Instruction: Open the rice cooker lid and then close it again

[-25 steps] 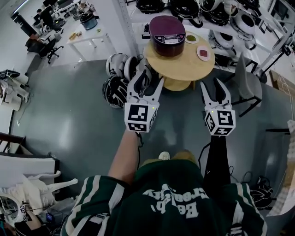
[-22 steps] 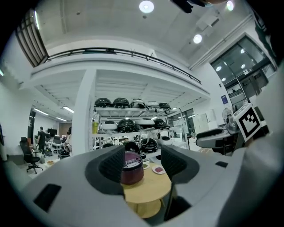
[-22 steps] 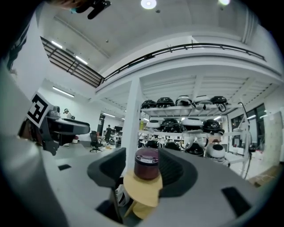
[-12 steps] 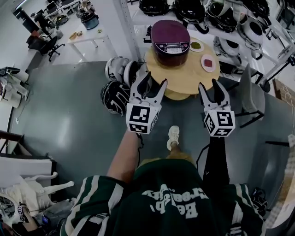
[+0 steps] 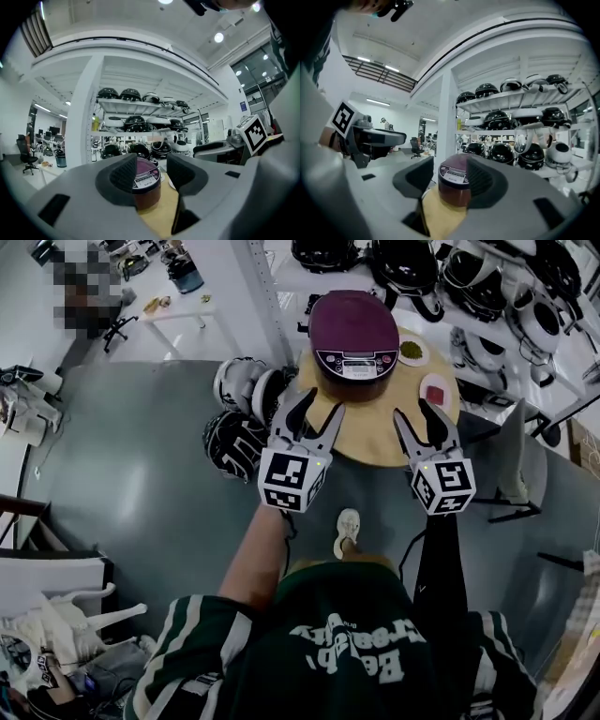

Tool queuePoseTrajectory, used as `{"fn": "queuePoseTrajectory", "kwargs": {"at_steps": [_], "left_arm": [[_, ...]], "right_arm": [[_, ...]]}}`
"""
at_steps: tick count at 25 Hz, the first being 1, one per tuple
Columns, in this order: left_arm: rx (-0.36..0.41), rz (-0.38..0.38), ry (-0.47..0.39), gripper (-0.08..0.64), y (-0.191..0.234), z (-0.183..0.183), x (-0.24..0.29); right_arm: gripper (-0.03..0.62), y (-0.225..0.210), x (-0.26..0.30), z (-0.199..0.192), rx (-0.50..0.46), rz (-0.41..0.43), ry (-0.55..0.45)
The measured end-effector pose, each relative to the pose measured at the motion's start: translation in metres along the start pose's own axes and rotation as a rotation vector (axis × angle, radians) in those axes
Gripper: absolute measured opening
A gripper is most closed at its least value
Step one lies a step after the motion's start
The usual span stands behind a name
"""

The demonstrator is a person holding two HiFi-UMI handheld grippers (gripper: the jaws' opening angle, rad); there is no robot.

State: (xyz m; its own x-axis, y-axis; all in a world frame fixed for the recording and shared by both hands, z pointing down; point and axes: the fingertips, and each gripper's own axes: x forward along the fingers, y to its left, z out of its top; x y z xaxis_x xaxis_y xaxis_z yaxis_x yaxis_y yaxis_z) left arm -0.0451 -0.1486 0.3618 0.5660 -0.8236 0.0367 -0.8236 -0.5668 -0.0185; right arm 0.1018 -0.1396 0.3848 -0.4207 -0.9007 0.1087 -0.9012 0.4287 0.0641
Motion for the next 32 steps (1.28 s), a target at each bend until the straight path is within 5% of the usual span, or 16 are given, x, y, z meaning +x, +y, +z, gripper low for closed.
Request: {"fn": "queuePoseTrajectory", "kwargs": {"at_steps": [5, 11, 26, 32], "left_arm": [[-0.071, -0.018, 0.045, 0.206, 0.014, -0.013, 0.061], [-0.071, -0.04, 0.072, 0.162, 0.028, -0.029, 0.112], [-0.12, -0.163, 0.222, 0.192, 0.033, -0.082, 0.176], [-0.081, -0.148, 0.271, 0.196, 0.055, -0.101, 0.195]], "right_arm": [[0.221, -0.026, 0.057, -0.012, 0.016, 0.094, 0.04], [0.219, -0.046, 0.108, -0.029, 0.021, 0.173, 0.082], [0.221, -0.042, 0.171, -0.063, -0.049, 0.388, 0.212], [0.204, -0.054, 0.202, -0.072, -0.075, 0.372, 0.255]]}}
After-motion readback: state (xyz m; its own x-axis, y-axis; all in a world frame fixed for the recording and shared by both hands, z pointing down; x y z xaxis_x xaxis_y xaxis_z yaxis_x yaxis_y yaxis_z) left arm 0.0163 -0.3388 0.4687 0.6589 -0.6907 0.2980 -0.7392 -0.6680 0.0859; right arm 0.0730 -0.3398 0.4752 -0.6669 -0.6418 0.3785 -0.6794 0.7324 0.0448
